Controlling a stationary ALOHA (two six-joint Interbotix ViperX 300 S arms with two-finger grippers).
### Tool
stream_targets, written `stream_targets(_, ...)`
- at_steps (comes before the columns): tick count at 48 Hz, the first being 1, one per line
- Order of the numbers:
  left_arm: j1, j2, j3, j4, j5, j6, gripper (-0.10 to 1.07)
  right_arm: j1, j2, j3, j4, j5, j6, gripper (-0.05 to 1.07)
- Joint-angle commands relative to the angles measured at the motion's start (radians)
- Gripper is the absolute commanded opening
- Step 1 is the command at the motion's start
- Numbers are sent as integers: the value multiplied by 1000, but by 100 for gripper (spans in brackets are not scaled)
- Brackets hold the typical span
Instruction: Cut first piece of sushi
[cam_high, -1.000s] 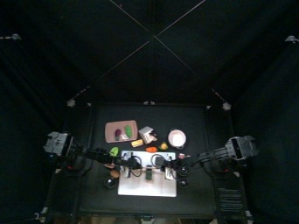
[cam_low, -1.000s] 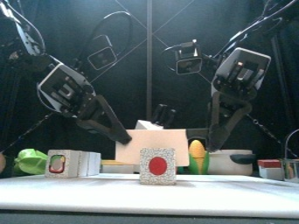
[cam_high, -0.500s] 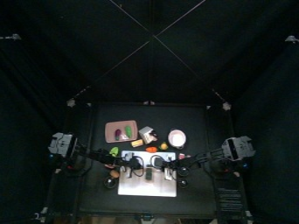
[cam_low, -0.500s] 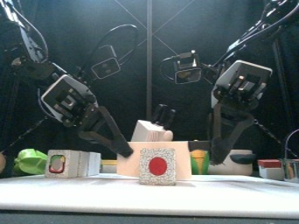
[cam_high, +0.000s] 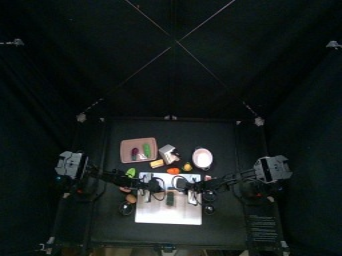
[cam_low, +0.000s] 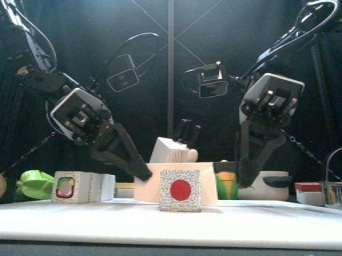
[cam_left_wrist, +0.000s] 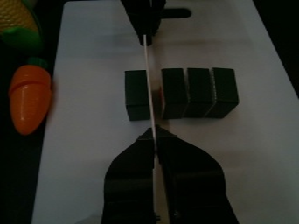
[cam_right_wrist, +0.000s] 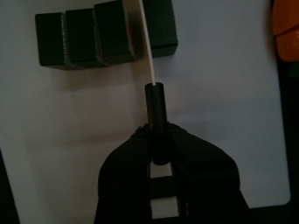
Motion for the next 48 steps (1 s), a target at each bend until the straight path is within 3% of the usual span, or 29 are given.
stream_targets(1,21,-9,-21,11,-3,2,35,-34,-21,-28,-9,-5,3,31)
stream_targets(27,83,-23,-32,35,-3,2,35,-72,-21,-54,-40,29,3,31)
stream_targets(48,81,-48,-48,63,-3,0,35,-64,-23,-97,-41,71,2,31)
